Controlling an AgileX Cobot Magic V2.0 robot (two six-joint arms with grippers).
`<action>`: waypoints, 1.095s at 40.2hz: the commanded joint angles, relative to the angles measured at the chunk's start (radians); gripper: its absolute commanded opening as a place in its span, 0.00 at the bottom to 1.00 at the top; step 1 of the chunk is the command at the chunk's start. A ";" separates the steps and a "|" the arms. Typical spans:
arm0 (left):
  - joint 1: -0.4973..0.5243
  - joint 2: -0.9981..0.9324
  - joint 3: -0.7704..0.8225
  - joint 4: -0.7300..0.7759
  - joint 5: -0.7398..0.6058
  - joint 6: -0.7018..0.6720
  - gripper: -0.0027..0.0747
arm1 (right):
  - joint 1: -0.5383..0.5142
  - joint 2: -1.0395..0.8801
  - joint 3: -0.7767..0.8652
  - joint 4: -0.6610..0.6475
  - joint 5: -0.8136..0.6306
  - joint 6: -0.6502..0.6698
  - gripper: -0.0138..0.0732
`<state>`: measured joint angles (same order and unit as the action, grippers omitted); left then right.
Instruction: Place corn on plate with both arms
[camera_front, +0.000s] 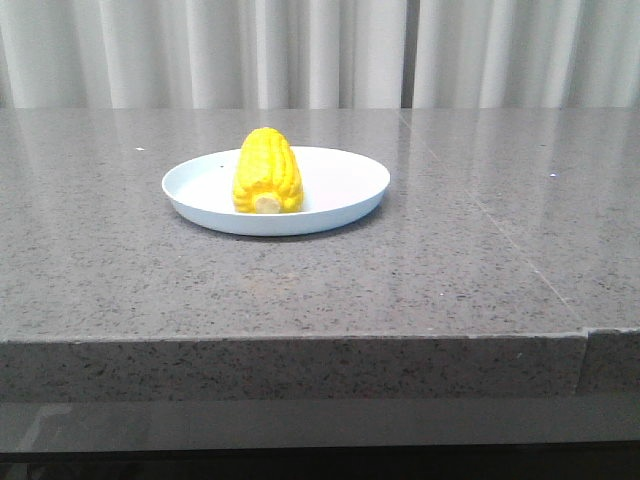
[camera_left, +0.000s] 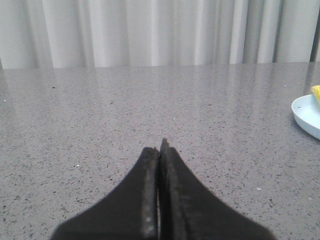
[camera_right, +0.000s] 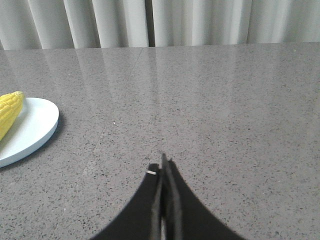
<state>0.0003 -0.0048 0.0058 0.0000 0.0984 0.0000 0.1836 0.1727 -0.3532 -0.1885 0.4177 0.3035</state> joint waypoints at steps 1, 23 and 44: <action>0.001 -0.019 0.002 -0.009 -0.077 0.000 0.01 | -0.004 0.010 -0.025 -0.022 -0.078 -0.011 0.02; 0.001 -0.019 0.002 -0.009 -0.077 0.000 0.01 | -0.007 0.010 -0.021 -0.004 -0.081 -0.050 0.02; 0.001 -0.019 0.002 -0.009 -0.077 0.000 0.01 | -0.199 -0.152 0.310 0.238 -0.357 -0.287 0.02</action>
<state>0.0003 -0.0048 0.0058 0.0000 0.0984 0.0000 0.0082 0.0450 -0.0611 0.0325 0.1559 0.0303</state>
